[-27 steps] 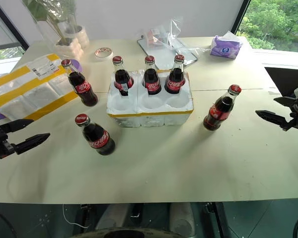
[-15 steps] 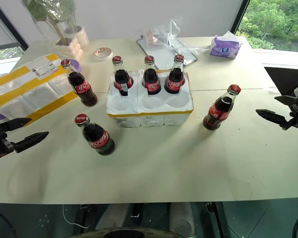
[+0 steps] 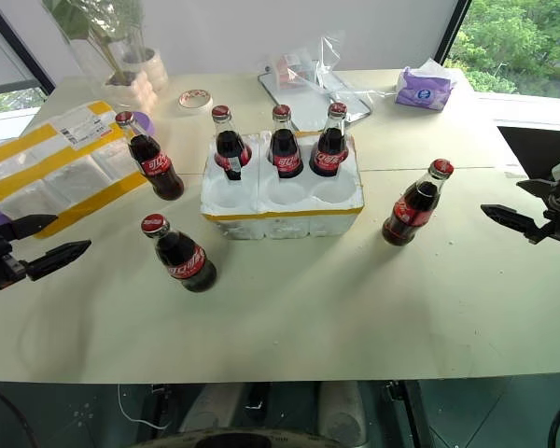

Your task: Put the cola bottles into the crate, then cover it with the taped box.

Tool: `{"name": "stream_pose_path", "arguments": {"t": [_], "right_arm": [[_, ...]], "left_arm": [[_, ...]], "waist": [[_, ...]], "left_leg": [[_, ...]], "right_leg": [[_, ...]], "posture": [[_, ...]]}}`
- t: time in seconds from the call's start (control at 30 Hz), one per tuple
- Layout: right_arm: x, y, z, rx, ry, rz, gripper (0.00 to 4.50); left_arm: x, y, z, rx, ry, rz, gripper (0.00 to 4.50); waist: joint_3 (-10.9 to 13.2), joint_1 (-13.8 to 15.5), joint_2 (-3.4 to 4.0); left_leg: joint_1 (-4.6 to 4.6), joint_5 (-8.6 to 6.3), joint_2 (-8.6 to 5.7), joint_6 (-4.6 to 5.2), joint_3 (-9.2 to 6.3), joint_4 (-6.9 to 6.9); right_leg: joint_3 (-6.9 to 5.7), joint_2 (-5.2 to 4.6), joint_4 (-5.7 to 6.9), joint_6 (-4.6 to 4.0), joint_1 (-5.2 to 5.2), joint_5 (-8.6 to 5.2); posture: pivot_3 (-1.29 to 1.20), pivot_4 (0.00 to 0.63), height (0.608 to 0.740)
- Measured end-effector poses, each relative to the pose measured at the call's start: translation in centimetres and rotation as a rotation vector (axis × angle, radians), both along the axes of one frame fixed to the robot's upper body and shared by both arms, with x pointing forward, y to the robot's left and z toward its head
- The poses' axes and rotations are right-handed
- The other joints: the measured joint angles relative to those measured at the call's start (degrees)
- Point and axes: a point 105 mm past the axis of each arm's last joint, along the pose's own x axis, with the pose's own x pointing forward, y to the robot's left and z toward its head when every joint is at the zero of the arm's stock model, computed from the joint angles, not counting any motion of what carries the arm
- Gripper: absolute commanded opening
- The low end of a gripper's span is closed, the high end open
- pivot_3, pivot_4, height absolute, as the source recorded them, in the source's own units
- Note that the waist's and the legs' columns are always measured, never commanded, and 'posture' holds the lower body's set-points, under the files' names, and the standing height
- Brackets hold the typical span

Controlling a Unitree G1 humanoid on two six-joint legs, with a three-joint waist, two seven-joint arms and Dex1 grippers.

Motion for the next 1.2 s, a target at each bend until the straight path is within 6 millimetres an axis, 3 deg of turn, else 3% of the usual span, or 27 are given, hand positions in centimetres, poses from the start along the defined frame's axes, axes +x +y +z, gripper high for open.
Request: {"name": "stream_pose_path", "arguments": {"t": [0.17, 0.27, 0.37, 0.43, 0.53, 0.7, 0.87, 1.07, 1.2], "right_arm": [[0.0, -0.4, 0.0, 0.014, 0.005, -0.031, 4.50], [0.5, -0.8, 1.1, 0.040, -0.021, -0.066, 4.50], [1.7, -0.5, 6.5, 0.102, -0.136, -0.085, 4.50], [1.7, 1.4, 11.1, 0.127, -0.223, 0.001, 4.50], [1.4, 4.1, 14.4, 0.141, -0.261, 0.123, 4.50], [0.7, 10.1, 15.0, 0.174, -0.140, 0.380, 4.50], [-1.5, 15.4, 16.5, 0.194, -0.117, 0.614, 4.50], [-3.9, 19.6, 16.2, 0.181, -0.072, 0.799, 4.50], [-4.9, 20.9, 15.7, 0.191, -0.048, 0.865, 4.50]], "left_arm": [[0.7, 0.5, 0.4, -0.029, -0.013, 0.035, 4.49], [1.3, 0.7, 0.6, -0.052, -0.032, 0.053, 4.49], [3.2, -0.3, 1.4, -0.099, -0.073, 0.041, 4.49], [4.5, -1.7, 1.9, -0.124, -0.096, 0.001, 4.49], [5.9, -2.9, 1.2, -0.158, -0.076, -0.028, 4.49], [9.4, -3.8, -0.1, -0.150, -0.056, -0.008, 4.49], [11.9, -4.9, 0.0, -0.161, -0.075, -0.015, 4.49], [13.6, -6.8, -0.1, -0.148, -0.075, -0.074, 4.49], [14.4, -6.9, -0.1, -0.145, -0.076, -0.074, 4.49]], "waist": [[0.00, 0.01, 0.00], [0.02, 0.01, 0.06], [0.23, 0.01, 0.49], [0.22, 0.02, 0.49], [0.25, 0.04, 0.37], [0.27, 0.16, 0.35], [0.29, 0.34, 0.31], [0.29, 0.38, 0.27], [0.30, 0.35, 0.26]], "left_leg": [[0.00, 0.01, -0.01, 0.00, 0.00, 0.02], [0.01, 0.02, -0.02, 0.01, 0.04, 0.04], [0.00, 0.03, -0.04, -0.03, 0.14, 0.13], [0.00, 0.06, 0.02, -0.01, 0.12, 0.08], [0.00, 0.10, 0.03, 0.06, 0.08, -0.04], [-0.05, 0.10, -0.06, 0.08, 0.11, 0.05], [-0.05, 0.11, -0.06, 0.07, 0.08, 0.07], [-0.15, 0.10, -0.09, 0.10, 0.08, 0.12], [-0.17, 0.11, -0.10, 0.10, 0.09, 0.19]], "right_leg": [[-0.02, 0.02, 0.03, 0.01, -0.01, 0.01], [-0.03, 0.01, 0.06, 0.02, -0.02, 0.01], [0.02, 0.00, 0.16, 0.01, -0.05, 0.02], [-0.01, 0.05, 0.19, 0.21, -0.09, 0.13], [-0.07, 0.08, 0.18, 0.24, -0.12, 0.14], [-0.04, 0.03, 0.24, 0.27, -0.16, 0.16], [-0.05, 0.04, 0.29, 0.27, -0.18, 0.16], [-0.04, 0.03, 0.30, 0.30, -0.23, 0.18], [-0.04, 0.03, 0.33, 0.34, -0.24, 0.20]], "posture": [[0.00, 0.150, 0.738], [0.00, 0.150, 0.738], [0.00, 0.150, 0.738], [0.00, 0.150, 0.738], [0.00, 0.150, 0.738], [0.00, 0.150, 0.738], [0.00, 0.150, 0.738], [0.00, 0.150, 0.738], [0.00, 0.150, 0.738]]}}
